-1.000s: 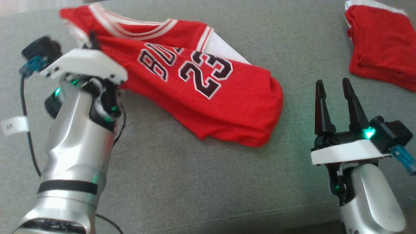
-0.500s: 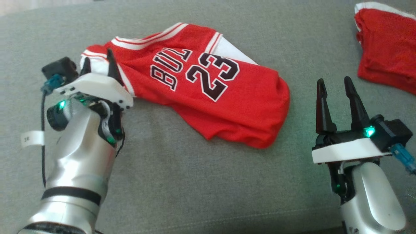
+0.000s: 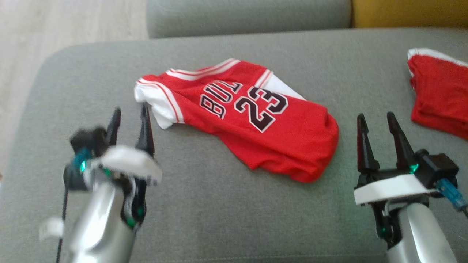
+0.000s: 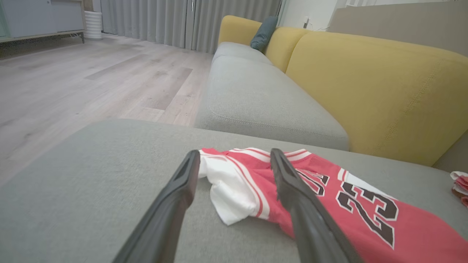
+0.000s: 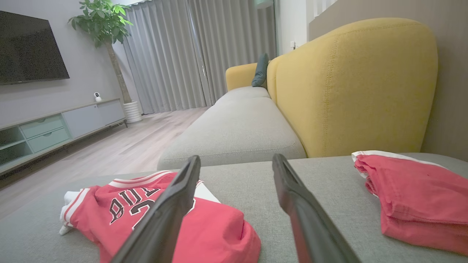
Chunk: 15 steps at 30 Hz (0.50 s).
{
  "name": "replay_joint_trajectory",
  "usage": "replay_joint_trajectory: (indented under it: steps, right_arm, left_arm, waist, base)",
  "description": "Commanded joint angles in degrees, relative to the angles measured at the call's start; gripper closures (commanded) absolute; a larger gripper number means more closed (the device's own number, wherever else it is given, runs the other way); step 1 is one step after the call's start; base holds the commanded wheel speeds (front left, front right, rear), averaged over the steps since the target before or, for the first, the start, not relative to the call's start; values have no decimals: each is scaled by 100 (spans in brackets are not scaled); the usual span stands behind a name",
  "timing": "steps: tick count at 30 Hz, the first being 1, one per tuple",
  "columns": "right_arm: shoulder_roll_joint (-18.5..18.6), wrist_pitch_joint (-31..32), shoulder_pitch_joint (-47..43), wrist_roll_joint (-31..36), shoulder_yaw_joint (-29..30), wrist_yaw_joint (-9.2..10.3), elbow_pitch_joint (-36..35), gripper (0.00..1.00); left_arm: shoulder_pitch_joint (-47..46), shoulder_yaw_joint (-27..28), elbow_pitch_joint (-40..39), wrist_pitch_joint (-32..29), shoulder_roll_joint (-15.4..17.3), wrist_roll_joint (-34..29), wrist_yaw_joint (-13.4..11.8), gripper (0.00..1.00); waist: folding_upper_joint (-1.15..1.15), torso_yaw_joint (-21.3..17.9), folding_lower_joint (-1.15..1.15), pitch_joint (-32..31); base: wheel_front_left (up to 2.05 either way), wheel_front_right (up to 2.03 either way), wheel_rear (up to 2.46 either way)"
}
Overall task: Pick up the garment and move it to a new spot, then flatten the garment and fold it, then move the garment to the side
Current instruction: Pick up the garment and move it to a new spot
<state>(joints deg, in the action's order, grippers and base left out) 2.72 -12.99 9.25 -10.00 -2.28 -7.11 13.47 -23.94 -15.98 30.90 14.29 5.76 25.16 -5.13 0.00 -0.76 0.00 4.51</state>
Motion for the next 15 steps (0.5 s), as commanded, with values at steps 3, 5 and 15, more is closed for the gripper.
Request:
replay_joint_trajectory:
  steps: [3,5,15]
  right_arm:
    - [16,41,-57,7,-64,-37,-165,0]
    - [16,36,-142,-4,-80,-37,-177,0]
    - [16,-108,-606,-146,-252,-37,-80,0]
  left_arm:
    - [513,269,-780,70,208,-323,-72,0]
    - [904,344,-1146,70,191,-422,-102,0]
    - [2354,629,-2363,71,10,-745,-165,0]
  waist:
    - [0,231,0,-329]
    - [0,249,0,-365]
    - [0,286,0,-465]
  base:
    - [0,0,0]
    - [0,0,0]
    - [0,0,0]
